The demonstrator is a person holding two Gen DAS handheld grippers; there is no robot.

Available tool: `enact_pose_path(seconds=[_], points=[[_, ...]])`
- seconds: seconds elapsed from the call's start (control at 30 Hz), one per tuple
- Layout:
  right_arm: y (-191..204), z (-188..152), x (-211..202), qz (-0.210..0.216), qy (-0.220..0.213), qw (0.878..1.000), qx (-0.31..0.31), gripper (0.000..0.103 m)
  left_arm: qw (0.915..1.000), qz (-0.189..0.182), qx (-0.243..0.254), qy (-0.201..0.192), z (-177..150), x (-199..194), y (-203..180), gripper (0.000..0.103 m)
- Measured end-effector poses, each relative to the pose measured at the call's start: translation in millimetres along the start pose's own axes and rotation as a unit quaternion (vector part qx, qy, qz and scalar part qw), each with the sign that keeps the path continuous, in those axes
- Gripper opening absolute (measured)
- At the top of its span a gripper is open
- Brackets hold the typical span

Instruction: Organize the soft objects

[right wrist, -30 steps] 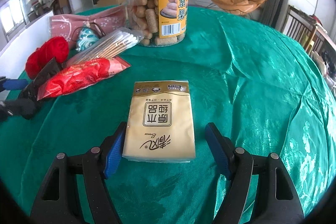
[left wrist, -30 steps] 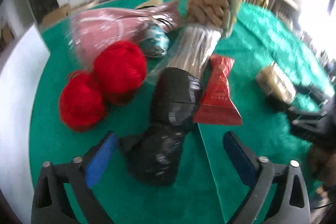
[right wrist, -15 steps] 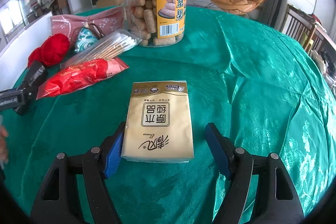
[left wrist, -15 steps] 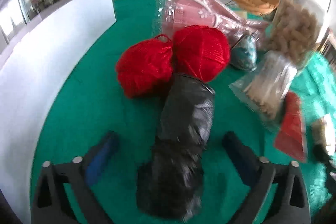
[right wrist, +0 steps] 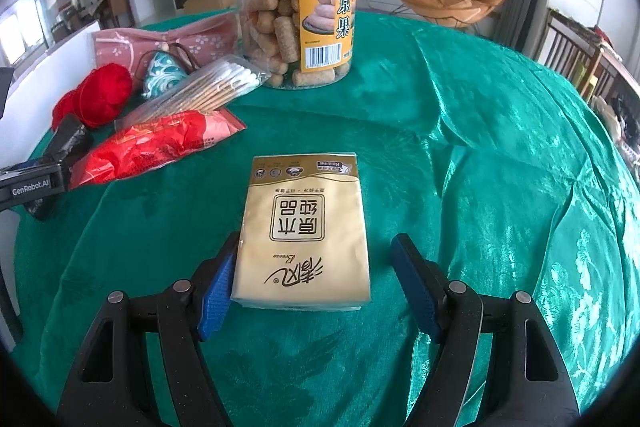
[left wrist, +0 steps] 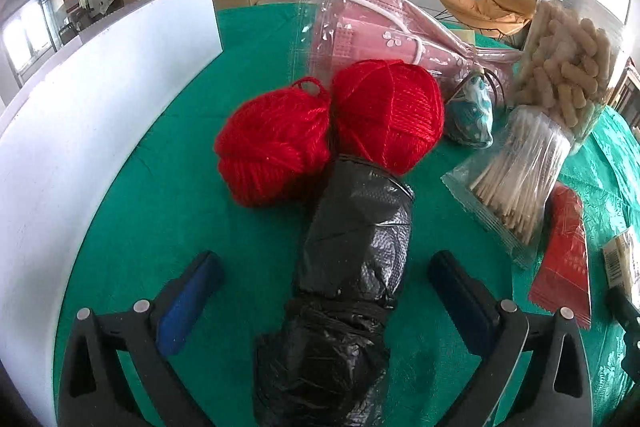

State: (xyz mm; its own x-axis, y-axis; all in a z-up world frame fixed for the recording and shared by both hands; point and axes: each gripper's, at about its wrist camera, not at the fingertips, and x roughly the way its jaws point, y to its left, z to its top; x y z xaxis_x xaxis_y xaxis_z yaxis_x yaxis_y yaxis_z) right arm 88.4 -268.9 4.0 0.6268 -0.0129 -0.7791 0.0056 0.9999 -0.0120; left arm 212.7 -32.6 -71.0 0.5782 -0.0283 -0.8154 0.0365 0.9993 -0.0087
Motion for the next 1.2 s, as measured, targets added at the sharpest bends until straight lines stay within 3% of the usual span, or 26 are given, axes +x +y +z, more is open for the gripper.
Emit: enact_pose_path(seconds=[1.2], points=[[3.8,-1.0,-0.6,-0.006,-0.001,1.000,-0.004,0.077,1.0000,0.000,0.000,0.000,0.4,-0.5,1.0,0.103]])
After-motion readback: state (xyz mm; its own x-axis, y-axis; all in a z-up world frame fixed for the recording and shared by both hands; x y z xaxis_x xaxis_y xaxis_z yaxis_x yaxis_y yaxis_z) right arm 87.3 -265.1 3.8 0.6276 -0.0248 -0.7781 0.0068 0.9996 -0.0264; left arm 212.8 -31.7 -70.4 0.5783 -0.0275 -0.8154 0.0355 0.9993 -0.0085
